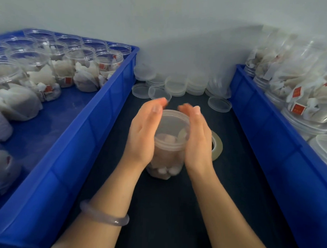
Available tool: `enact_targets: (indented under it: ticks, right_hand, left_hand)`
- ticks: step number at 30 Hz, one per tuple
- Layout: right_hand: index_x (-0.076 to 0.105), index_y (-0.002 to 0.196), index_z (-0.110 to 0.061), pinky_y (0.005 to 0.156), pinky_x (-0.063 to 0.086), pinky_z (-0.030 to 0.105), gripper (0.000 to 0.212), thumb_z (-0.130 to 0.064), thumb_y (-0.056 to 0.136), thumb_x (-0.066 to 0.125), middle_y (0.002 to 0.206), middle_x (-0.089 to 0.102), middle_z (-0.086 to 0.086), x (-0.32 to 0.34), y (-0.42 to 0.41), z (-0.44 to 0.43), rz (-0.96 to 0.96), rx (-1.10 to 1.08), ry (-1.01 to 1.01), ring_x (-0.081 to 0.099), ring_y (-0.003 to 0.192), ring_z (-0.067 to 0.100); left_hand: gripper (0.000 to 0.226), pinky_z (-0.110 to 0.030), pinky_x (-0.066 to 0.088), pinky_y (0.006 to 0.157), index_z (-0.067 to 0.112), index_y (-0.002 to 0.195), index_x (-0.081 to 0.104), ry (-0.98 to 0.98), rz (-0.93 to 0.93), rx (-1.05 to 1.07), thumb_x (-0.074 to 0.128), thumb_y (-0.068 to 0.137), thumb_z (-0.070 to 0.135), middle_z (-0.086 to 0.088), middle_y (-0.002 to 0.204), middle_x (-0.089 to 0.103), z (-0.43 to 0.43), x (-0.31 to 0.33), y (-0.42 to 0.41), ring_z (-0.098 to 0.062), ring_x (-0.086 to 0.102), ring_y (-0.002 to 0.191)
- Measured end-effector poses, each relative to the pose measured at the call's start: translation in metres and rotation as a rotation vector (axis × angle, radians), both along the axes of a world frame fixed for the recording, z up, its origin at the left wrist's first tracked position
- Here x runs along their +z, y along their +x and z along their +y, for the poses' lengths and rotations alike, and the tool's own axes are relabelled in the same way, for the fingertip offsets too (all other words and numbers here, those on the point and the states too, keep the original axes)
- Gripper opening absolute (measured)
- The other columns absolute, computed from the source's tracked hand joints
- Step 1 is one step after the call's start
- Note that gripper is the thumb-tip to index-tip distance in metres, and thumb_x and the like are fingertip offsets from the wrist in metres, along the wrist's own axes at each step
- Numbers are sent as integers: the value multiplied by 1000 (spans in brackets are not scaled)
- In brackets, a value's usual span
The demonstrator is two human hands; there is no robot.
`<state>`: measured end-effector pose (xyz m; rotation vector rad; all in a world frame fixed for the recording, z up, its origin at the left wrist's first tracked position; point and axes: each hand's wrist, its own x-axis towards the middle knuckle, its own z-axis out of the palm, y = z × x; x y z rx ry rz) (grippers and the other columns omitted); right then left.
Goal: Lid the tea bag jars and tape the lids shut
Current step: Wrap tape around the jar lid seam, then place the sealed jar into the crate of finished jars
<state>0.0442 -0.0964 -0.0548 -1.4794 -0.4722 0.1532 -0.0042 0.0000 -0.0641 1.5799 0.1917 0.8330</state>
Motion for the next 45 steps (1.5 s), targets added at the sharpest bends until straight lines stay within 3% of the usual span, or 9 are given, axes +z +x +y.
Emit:
enact_targets:
  ticks: [2, 5, 10, 14, 18, 24, 29, 35, 45]
  right_hand:
    - [43, 141, -28, 84, 32, -7, 53, -55, 95, 38, 139, 46, -24, 0, 1, -6, -21, -29, -8, 39, 116, -19]
    - [38, 145, -21, 88, 34, -4, 81, -66, 78, 44, 135, 49, -22, -4, -7, -4, -75, -15, 45, 42, 118, -19]
    - [57, 119, -22, 73, 38, -2, 26, -29, 95, 51, 93, 60, -24, -5, -5, 9, -163, -108, 32, 54, 90, -22]
    - [50, 127, -28, 78, 38, 3, 34, -40, 96, 46, 107, 58, -20, 5, 11, 4, -149, 35, -89, 55, 97, -12]
    - [55, 89, -29, 68, 40, 7, 27, -48, 94, 36, 80, 61, -11, 5, 9, -5, -225, -226, -56, 56, 77, -3]
    - [45, 133, -32, 83, 31, -6, 64, -65, 79, 40, 116, 50, -32, -5, -13, -2, -103, 2, 5, 41, 109, -27]
    - [58, 121, -19, 82, 39, 1, 41, -43, 88, 50, 106, 62, -22, -7, -14, 4, -102, -26, 81, 54, 102, -16]
    - [64, 109, -16, 77, 43, 6, 41, -43, 82, 50, 90, 68, -22, -10, -12, 13, -95, -83, 184, 60, 93, -10]
    - [53, 123, -23, 90, 44, 10, 43, -33, 81, 52, 120, 59, -12, -9, -13, 5, -90, -49, 120, 55, 108, -7]
  left_hand:
    - [67, -16, 38, 101, 26, 129, 49, -77, -2, -28, 33, 78, 67, 17, 129, 53, 3, 0, -3, 6, 48, 122]
    - [53, -22, 45, 94, 28, 117, 55, -97, -48, 50, 35, 82, 62, 11, 113, 66, -6, 2, -3, -3, 60, 110]
    - [39, -23, 49, 83, 17, 111, 63, -75, -77, 229, 37, 92, 40, 2, 100, 69, -21, 3, -1, -9, 65, 96]
    - [54, -26, 40, 104, 21, 140, 42, -83, 9, 63, 30, 94, 45, 4, 130, 57, -13, 2, -4, -3, 53, 121]
    - [43, -12, 46, 86, 24, 132, 48, -72, -7, 225, 60, 91, 18, 9, 109, 64, 0, 5, -5, 6, 59, 100]
    - [60, -8, 41, 90, 16, 136, 46, -17, 8, 46, 47, 85, 49, 8, 123, 60, -4, 2, -4, 4, 55, 114]
    - [41, -25, 50, 84, 18, 109, 62, -108, -99, 138, 40, 90, 47, -3, 103, 69, 1, 4, -3, -12, 65, 98]
    - [30, -14, 48, 70, 13, 96, 71, -152, -118, 101, 47, 85, 26, 5, 87, 74, -5, 2, 2, -6, 68, 85]
    - [53, -26, 46, 96, 14, 124, 56, 38, -28, -42, 48, 83, 47, 1, 122, 62, 7, -4, -5, -12, 58, 114]
